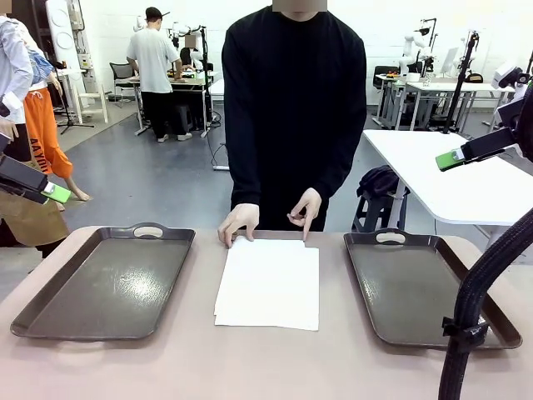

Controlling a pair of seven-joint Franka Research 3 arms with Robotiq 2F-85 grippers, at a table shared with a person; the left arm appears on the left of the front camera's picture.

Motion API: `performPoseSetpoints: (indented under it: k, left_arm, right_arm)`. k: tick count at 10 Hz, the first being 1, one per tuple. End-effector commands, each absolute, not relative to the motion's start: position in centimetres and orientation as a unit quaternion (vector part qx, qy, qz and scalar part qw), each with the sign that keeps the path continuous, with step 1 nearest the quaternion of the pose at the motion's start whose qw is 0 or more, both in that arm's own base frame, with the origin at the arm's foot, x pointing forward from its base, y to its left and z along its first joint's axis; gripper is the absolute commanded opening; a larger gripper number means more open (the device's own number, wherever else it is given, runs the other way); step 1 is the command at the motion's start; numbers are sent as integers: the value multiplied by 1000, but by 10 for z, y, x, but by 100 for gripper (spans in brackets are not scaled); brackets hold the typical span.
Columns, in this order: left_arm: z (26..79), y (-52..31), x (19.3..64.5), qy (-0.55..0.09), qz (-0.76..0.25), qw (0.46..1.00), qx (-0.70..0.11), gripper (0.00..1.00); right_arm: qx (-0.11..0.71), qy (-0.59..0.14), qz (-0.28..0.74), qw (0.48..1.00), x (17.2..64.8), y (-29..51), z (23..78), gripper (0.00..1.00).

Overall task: Sort the A4 documents.
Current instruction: Receive the A4 Paper.

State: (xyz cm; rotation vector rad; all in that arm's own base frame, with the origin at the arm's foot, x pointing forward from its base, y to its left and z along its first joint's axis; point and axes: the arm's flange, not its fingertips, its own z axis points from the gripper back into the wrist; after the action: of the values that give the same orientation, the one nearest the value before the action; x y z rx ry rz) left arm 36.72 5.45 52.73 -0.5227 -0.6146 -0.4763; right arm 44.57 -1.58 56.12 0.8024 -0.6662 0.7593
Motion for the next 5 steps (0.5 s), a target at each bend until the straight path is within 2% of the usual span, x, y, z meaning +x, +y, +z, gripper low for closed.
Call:
performPoseSetpoints:
  k: [1, 5]
  left_arm:
    - [527, 56, 368, -297, -231, 890, -258, 100]
    - [527, 56, 368, -297, -231, 890, -258, 100]
  right_arm:
    - [376, -310, 355, 798, 446, -15, 561, 100]
    - [376, -310, 355, 798, 446, -15, 561, 100]
